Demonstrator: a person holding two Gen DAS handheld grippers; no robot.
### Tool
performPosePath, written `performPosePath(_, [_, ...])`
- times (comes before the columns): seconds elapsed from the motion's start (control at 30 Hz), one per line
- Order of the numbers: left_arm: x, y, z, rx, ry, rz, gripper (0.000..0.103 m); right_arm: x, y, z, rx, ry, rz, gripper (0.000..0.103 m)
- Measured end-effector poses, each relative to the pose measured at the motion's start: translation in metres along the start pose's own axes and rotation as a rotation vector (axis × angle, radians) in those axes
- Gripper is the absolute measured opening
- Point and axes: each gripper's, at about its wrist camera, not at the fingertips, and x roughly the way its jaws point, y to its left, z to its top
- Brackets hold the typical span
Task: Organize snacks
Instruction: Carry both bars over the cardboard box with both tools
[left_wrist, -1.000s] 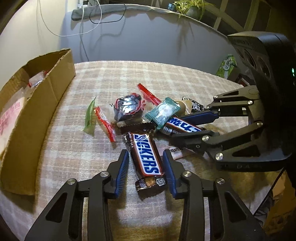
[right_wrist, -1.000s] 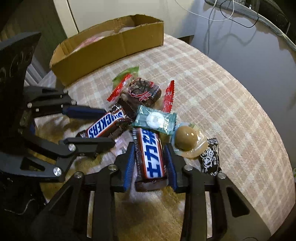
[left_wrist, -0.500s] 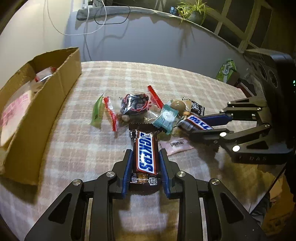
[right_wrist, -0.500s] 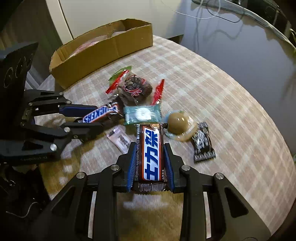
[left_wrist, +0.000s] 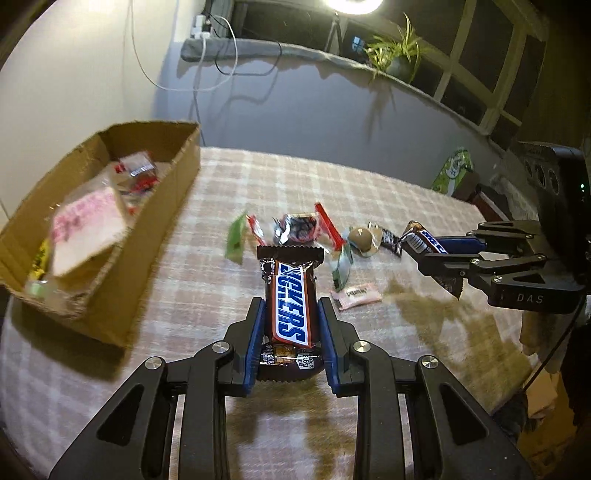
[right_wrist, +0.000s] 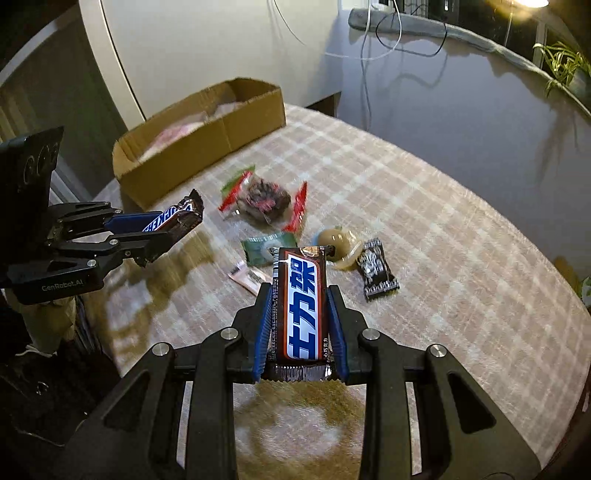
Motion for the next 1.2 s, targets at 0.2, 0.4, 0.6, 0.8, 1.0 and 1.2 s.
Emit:
performPosePath(0.2, [-0.017,0.017,0.007,-0.018,-0.04,0.026,0.027,-0.009,0.013,0.019,-0.006,-0.044,0.009,0.029])
performPosePath(0.4, [-0.032,0.045,0.015,-0.048,-0.076,0.063,0.027,-0.006,0.028,0.05,-0.019,-0.075,0.018,0.029])
performPosePath(0.6, [-0.042,0.074,0.024,-0.077,-0.108,0.104,0.027,0.01,0.044,0.082,-0.049,-0.088,0.026,0.029])
performPosePath(0.8, [-0.05,0.105,0.031,-0.104,-0.134,0.143,0.027,0.035,0.057,0.118,-0.06,-0.086,0.033,0.029])
performPosePath(1.0, [-0.05,0.13,0.033,-0.128,-0.139,0.17,0.027,0.059,0.066,0.149,-0.065,-0.083,0.034,0.029])
performPosePath(1.2, [-0.05,0.148,0.036,-0.143,-0.146,0.191,0.027,0.084,0.073,0.177,-0.054,-0.081,0.037,0.029])
